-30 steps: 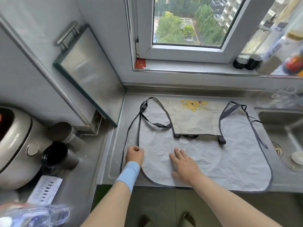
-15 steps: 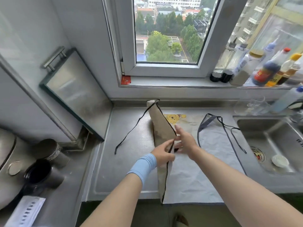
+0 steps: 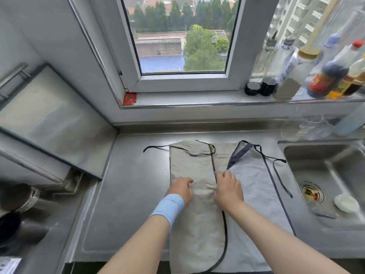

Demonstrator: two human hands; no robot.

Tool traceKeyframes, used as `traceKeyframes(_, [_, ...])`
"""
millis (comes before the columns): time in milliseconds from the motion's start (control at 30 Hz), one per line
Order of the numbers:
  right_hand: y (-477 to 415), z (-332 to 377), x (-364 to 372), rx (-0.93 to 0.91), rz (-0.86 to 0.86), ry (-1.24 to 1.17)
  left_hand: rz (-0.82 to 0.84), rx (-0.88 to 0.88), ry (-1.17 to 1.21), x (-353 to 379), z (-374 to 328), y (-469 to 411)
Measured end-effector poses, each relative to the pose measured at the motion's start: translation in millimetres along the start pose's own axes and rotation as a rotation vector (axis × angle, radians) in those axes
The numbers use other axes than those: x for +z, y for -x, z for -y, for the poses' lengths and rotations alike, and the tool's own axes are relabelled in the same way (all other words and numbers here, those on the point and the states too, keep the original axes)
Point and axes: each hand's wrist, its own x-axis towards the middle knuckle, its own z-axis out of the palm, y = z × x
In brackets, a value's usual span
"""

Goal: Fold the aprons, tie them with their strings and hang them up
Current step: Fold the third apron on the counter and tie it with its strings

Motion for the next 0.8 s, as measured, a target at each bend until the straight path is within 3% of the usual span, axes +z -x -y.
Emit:
traceKeyframes(133, [-24, -11, 10, -0.281, 0.102, -0.053, -0.039, -0.005, -0.199, 3, 0, -24])
traceKeyframes(233, [-37, -22, 19, -0.374, 0.225, 0.066, 0.083, -0.028, -0.376, 13, 7, -32])
traceKeyframes(367, [-45, -24, 23, -0.393, 0.126, 0.170, 0.162, -0.037, -0.511, 30, 19, -27])
traceKeyframes(567, [-81, 7, 13, -0.412, -0.119, 0.006, -0.033, 0.000, -0.435, 15, 12, -40])
traceKeyframes(800, [-129, 45, -2, -0.431, -0.041, -0.143, -0.193, 0.110, -0.246, -20, 15, -106])
